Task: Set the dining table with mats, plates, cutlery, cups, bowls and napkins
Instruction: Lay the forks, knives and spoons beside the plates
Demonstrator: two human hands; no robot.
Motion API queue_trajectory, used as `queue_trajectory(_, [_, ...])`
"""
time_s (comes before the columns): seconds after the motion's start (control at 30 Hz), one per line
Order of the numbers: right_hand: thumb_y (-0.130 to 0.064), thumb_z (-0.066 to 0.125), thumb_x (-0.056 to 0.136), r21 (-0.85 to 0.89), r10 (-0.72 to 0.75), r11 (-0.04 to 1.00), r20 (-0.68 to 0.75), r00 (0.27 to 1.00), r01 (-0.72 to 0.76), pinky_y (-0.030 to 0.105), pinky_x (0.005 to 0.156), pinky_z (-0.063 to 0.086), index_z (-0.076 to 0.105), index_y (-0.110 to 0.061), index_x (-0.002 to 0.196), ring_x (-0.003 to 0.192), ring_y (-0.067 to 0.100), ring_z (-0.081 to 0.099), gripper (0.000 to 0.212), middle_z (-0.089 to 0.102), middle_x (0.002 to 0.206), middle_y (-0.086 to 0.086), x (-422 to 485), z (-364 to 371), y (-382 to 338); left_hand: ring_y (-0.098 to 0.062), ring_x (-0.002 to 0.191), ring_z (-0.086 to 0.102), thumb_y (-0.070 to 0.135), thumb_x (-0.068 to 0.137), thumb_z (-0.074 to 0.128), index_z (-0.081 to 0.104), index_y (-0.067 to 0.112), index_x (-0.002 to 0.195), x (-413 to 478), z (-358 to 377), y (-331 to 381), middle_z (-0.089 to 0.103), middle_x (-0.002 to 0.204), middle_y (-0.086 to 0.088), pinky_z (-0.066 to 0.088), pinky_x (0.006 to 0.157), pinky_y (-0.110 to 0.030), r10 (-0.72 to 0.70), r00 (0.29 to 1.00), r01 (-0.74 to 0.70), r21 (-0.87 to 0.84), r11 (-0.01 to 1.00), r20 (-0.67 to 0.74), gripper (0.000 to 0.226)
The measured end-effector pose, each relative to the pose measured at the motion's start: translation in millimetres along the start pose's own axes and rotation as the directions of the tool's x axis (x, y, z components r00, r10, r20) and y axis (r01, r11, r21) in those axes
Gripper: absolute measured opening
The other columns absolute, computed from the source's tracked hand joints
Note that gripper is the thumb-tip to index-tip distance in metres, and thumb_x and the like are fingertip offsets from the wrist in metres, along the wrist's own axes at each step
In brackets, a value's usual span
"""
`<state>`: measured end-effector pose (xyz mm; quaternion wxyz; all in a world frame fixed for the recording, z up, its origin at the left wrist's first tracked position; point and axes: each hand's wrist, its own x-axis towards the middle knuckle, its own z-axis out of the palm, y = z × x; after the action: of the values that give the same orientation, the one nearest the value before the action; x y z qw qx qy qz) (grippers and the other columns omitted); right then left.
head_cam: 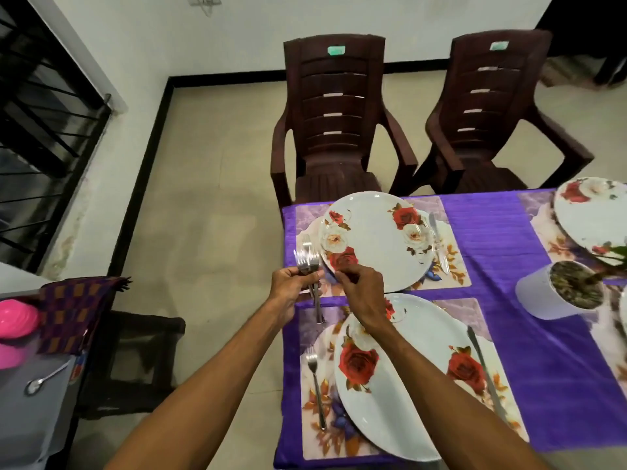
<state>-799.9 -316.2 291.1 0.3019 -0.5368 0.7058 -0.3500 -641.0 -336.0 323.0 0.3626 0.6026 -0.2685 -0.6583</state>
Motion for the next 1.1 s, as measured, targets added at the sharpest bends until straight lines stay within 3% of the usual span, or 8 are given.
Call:
queue_trajectory(0.1, [-0.029, 0.073, 0.089, 0.181, 0.008, 0.983, 0.113, 0.994, -0.029, 0.032, 0.066, 0.058, 0.080, -0.017, 0.097, 0.071, 0.011, 0.070, 0.016, 0.077, 0.082, -0.002, -15, -46, 6, -0.012, 0.062, 0.069, 0.005, 0.074, 0.083, 0.076, 0.004, 0.095, -22, 42, -5, 0.074, 0.074, -0.002, 0.055, 0.056, -0.026, 0.035, 0.999, -0.036, 0.026, 0.999, 0.032, 0.022])
queue_trajectory(0.3, [-0.004, 0.077, 0.082, 0.339, 0.054, 0.929, 0.271, 0.961, -0.147, 0.033, 0.055, 0.054, 0.076, -0.010, 0.094, 0.069, 0.025, 0.072, 0.013, 0.076, 0.075, 0.008, -44, -138, 36, -0.017, 0.064, 0.070, 0.002, 0.077, 0.079, 0.075, 0.002, 0.094, -69, 133, -30, 0.074, 0.076, -0.005, 0.054, 0.055, -0.022, 0.046, 0.998, -0.047, 0.013, 0.999, 0.040, 0.017])
queue_trajectory(0.43, [0.007, 0.077, 0.073, 0.383, 0.109, 0.905, 0.215, 0.970, -0.187, 0.028, 0.049, 0.051, 0.071, -0.014, 0.081, 0.070, 0.031, 0.073, 0.023, 0.075, 0.073, 0.012, -58, -188, 63, -0.010, 0.056, 0.067, 0.001, 0.079, 0.078, 0.073, 0.002, 0.097, -95, 195, -51, 0.073, 0.069, 0.000, 0.052, 0.054, -0.020, 0.009, 0.997, -0.010, 0.017, 1.000, 0.073, 0.019])
queue_trajectory(0.57, [0.012, 0.075, 0.071, 0.415, 0.192, 0.875, 0.172, 0.966, -0.248, 0.028, 0.049, 0.050, 0.070, -0.016, 0.077, 0.064, 0.021, 0.071, 0.029, 0.075, 0.071, 0.010, -69, -227, 91, -0.007, 0.057, 0.063, 0.008, 0.079, 0.078, 0.075, 0.012, 0.095, -107, 238, -69, 0.070, 0.067, 0.003, 0.048, 0.064, -0.022, -0.031, 0.987, 0.024, 0.045, 0.999, 0.156, 0.017])
queue_trajectory(0.73, [0.008, 0.081, 0.070, 0.439, 0.276, 0.848, 0.110, 0.955, -0.296, 0.028, 0.050, 0.050, 0.070, -0.011, 0.078, 0.058, 0.016, 0.065, 0.023, 0.071, 0.067, 0.006, -81, -273, 123, -0.018, 0.068, 0.060, 0.013, 0.086, 0.073, 0.073, 0.007, 0.097, -108, 272, -87, 0.065, 0.077, -0.005, 0.054, 0.058, -0.021, -0.104, 0.960, 0.098, 0.037, 0.995, 0.260, 0.013])
queue_trajectory(0.87, [0.011, 0.081, 0.070, 0.452, 0.321, 0.841, 0.023, 0.947, -0.296, 0.025, 0.046, 0.049, 0.069, -0.008, 0.077, 0.051, 0.008, 0.061, 0.024, 0.067, 0.062, -0.001, -92, -312, 148, -0.020, 0.072, 0.063, 0.009, 0.091, 0.069, 0.069, 0.002, 0.102, -112, 303, -101, 0.066, 0.081, -0.010, 0.059, 0.061, -0.025, -0.122, 0.942, 0.113, 0.047, 0.992, 0.313, 0.013])
queue_trajectory(1.1, [0.011, 0.077, 0.074, 0.400, 0.402, 0.852, -0.089, 0.912, -0.337, 0.029, 0.051, 0.051, 0.074, -0.010, 0.075, 0.054, 0.015, 0.059, 0.021, 0.069, 0.062, 0.000, -110, -382, 218, -0.020, 0.066, 0.066, -0.005, 0.096, 0.052, 0.065, 0.000, 0.102, -120, 370, -125, 0.066, 0.085, -0.014, 0.060, 0.062, -0.027, -0.178, 0.888, 0.111, 0.178, 0.978, 0.425, 0.016])
